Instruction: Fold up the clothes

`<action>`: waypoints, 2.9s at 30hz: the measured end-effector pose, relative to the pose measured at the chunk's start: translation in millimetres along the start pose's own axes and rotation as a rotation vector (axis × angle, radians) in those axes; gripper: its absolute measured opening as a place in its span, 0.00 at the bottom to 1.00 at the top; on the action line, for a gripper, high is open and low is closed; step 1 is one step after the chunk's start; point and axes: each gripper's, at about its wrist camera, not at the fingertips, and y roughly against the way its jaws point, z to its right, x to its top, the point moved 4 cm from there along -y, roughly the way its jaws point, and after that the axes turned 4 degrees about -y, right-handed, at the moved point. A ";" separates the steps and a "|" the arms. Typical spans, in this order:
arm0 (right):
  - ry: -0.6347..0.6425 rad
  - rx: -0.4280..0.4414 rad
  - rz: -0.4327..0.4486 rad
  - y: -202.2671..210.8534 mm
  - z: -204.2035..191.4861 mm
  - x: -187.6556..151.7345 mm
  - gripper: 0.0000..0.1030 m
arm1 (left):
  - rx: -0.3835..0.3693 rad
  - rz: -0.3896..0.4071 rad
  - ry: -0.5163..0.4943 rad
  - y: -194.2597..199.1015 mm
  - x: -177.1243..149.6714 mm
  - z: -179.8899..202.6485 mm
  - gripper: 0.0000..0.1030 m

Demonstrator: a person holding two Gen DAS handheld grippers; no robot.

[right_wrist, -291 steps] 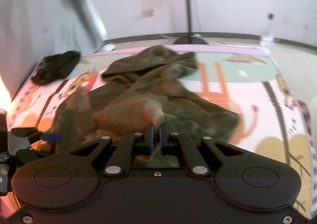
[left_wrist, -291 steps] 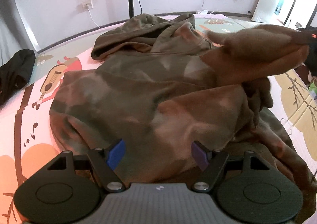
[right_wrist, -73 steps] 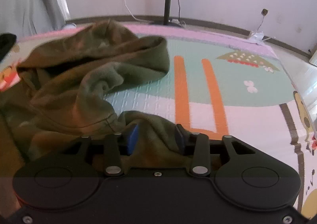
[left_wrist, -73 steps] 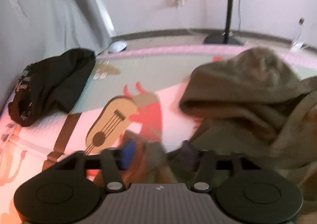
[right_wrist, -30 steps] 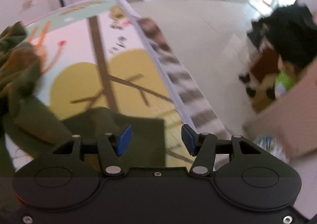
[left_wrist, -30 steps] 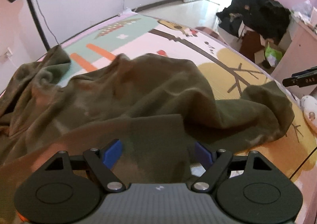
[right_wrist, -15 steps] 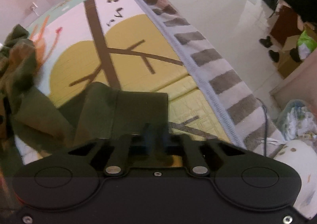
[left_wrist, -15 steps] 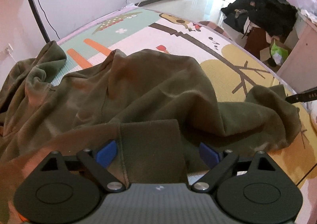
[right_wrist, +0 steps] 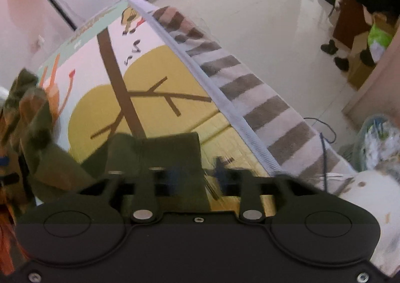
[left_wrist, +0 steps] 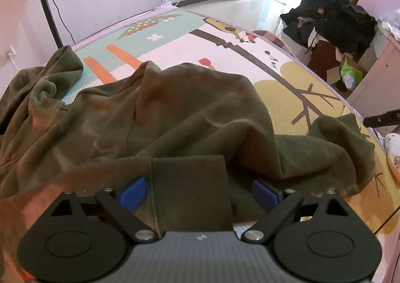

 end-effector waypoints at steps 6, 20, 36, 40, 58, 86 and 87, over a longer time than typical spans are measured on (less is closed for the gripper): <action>-0.066 0.029 -0.053 -21.4 5.2 -5.0 0.38 | -0.003 0.002 -0.008 1.6 -1.8 0.8 0.92; -0.117 0.174 -0.090 -27.4 4.4 -21.4 0.31 | -0.005 0.000 -0.010 -4.4 -2.7 2.6 0.95; -0.258 0.293 -0.035 3.2 24.0 -36.6 0.39 | -0.005 -0.003 -0.009 -7.0 -3.2 2.4 0.96; -0.288 0.337 -0.060 -1.6 33.8 -43.2 0.42 | -0.005 -0.003 -0.009 -7.9 -3.6 2.9 0.97; -0.327 0.564 -0.023 -1.1 39.9 -52.4 0.42 | 0.005 -0.012 -0.033 -11.8 -4.3 6.0 0.98; -0.054 0.259 0.114 15.9 -0.9 -27.0 0.02 | 0.012 -0.017 -0.027 -15.4 -2.9 7.0 1.00; -0.069 0.230 0.133 20.0 6.1 -24.7 0.02 | 0.011 -0.017 -0.025 -15.3 -2.9 6.8 1.00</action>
